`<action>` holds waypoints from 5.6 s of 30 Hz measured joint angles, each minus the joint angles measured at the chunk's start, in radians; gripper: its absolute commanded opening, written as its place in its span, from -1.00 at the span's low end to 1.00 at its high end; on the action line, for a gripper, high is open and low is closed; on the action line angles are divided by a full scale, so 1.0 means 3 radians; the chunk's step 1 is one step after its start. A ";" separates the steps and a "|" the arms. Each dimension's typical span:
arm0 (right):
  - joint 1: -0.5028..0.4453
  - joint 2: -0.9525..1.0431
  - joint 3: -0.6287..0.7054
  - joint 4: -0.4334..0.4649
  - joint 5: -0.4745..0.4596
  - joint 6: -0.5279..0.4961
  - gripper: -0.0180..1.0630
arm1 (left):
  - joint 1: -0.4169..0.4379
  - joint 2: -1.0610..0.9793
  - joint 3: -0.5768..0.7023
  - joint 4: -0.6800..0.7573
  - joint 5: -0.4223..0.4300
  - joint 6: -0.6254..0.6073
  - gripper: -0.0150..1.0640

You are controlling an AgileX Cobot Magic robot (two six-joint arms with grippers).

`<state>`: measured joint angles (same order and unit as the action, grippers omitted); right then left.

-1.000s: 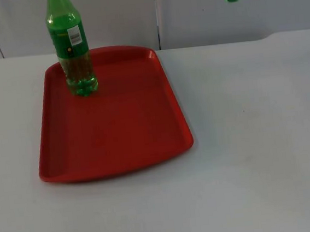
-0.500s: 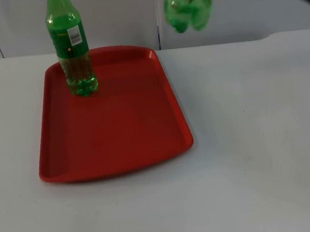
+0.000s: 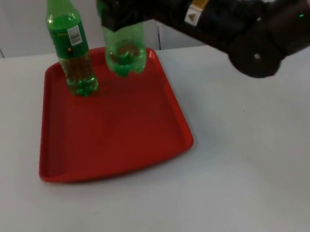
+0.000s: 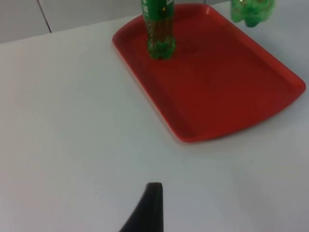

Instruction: Place the bottle upright on the tray.

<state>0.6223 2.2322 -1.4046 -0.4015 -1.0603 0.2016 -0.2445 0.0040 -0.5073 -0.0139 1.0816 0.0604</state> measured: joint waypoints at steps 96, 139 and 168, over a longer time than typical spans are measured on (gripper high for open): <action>-0.0027 0.1288 -0.0825 -0.1051 -0.0469 0.0637 0.98 | 0.0000 0.0000 0.0000 0.0070 0.0006 0.0000 0.66; -0.0364 -0.0811 0.1314 -0.1775 0.1523 0.1399 0.98 | 0.0000 0.0000 0.0000 0.0070 0.0006 0.0000 0.66; -0.0364 -0.3066 0.2463 -0.2184 0.3269 0.2942 0.98 | 0.0000 0.0000 0.0000 0.0070 0.0006 0.0000 0.66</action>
<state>0.5132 1.3124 -0.6656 -1.0567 -0.0796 1.0843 -0.2445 0.0040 -0.5073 0.0072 1.0835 0.0604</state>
